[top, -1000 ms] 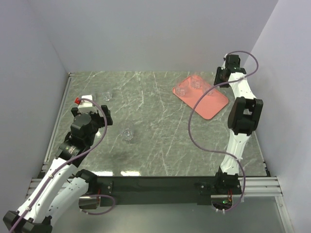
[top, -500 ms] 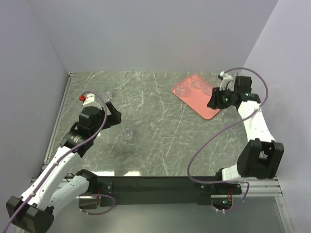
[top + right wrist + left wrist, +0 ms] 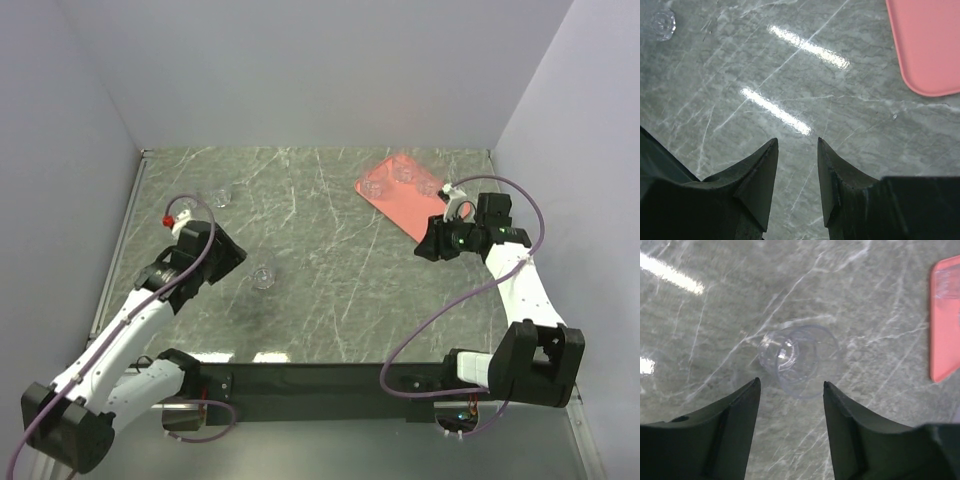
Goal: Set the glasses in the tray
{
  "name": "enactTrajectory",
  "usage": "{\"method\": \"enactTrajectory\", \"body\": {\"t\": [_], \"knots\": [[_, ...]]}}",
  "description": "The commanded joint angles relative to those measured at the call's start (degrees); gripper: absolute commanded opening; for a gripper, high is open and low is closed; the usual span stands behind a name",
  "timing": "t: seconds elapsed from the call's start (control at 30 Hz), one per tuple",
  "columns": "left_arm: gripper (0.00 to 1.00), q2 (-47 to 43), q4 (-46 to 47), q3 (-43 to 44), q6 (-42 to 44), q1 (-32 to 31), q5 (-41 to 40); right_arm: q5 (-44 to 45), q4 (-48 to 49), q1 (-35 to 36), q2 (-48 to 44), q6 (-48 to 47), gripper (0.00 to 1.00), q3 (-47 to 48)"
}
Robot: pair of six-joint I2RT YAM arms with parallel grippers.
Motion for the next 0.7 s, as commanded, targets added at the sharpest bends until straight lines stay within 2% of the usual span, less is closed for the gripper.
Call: {"method": "enactTrajectory", "body": {"t": [0.0,0.07,0.43,0.67], "knots": [[0.58,3.89,-1.11,2.86,-4.39,0.26,-0.39,-1.63,2.3,-0.21,-0.76,-1.31,0.45,-0.13],[0.5,6.18,-1.64,3.21,-4.83,0.26,0.14,-1.19,2.39,-0.3,-0.67,-1.31,0.45,-0.13],[0.39,16.21,0.29,3.39,-5.28,0.09,0.67,-1.63,2.65,-1.35,-1.55,-1.23,0.45,-0.57],[0.18,20.43,1.08,3.92,-4.75,-0.44,1.46,-2.69,2.3,-2.32,-1.81,-1.14,0.45,-0.39]]}}
